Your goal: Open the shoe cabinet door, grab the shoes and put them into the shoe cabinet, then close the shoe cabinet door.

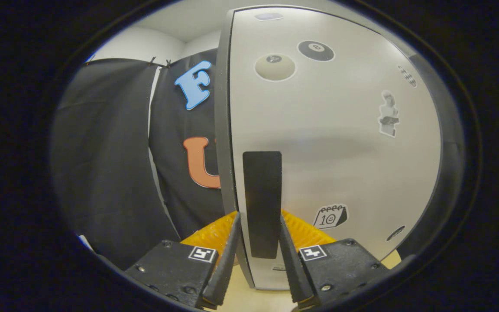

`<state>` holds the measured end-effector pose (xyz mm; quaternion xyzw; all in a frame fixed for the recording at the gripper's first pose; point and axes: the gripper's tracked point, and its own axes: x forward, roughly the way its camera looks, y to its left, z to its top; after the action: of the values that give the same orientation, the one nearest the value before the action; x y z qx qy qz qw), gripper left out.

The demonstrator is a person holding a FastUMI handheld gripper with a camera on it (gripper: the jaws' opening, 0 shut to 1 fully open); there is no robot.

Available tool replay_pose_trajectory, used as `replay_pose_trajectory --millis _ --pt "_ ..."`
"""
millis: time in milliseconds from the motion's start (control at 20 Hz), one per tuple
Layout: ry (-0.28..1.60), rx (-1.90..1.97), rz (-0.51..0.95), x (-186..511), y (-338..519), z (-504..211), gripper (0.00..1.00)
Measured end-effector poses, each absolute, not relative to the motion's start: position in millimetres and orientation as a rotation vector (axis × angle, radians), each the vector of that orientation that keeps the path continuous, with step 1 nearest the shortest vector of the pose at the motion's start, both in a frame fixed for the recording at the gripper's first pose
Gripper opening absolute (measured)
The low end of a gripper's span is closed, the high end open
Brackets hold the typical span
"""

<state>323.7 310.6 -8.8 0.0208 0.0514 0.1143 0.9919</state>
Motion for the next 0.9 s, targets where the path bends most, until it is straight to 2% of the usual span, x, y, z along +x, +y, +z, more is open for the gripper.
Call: replay_pose_trajectory --millis 100,300,500,900 --pt "0.106 0.043 0.225 323.7 310.0 -12.4 0.44" --pt "0.122 0.029 0.275 319.5 307.6 -15.0 0.36" --pt "0.121 0.018 0.33 298.1 303.4 -12.9 0.33" --pt "0.139 0.042 0.418 209.2 269.7 -21.3 0.3"
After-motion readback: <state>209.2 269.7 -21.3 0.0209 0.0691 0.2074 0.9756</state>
